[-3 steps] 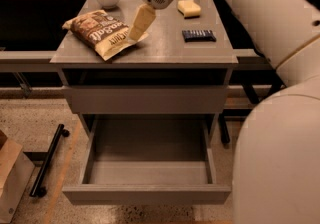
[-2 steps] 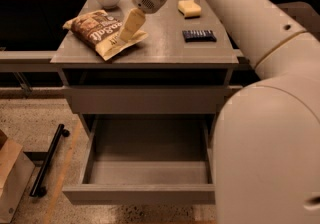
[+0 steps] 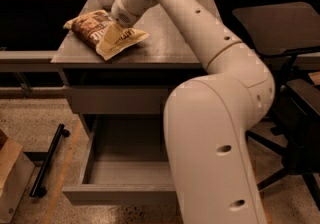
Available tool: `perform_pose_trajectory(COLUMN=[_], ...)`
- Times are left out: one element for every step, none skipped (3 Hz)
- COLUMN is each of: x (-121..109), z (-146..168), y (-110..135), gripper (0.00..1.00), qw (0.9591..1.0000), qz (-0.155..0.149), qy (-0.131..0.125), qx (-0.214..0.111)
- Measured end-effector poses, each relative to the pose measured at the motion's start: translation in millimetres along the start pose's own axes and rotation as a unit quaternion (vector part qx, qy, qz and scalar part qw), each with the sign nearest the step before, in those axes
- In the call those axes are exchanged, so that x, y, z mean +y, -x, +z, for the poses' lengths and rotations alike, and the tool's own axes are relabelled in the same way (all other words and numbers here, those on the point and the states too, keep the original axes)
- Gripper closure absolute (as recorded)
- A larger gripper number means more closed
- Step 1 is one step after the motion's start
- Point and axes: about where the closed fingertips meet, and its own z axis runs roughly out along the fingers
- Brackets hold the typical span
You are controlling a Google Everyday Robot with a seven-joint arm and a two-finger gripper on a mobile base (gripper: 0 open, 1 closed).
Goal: Place brown chip bag into middle drawer
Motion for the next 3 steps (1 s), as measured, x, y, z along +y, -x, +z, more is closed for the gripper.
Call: perform_pose_trajectory(x=[2,0,-3], z=[31,38,23], y=[0,-4,-3], gripper=[0.00,0.18,0.42], qw=[0.9997,0.9996,0.9999], qz=[0.010,0.017,0.015], qy=[0.023,0.024,0.008], qx=[0.000,0.004,0.003])
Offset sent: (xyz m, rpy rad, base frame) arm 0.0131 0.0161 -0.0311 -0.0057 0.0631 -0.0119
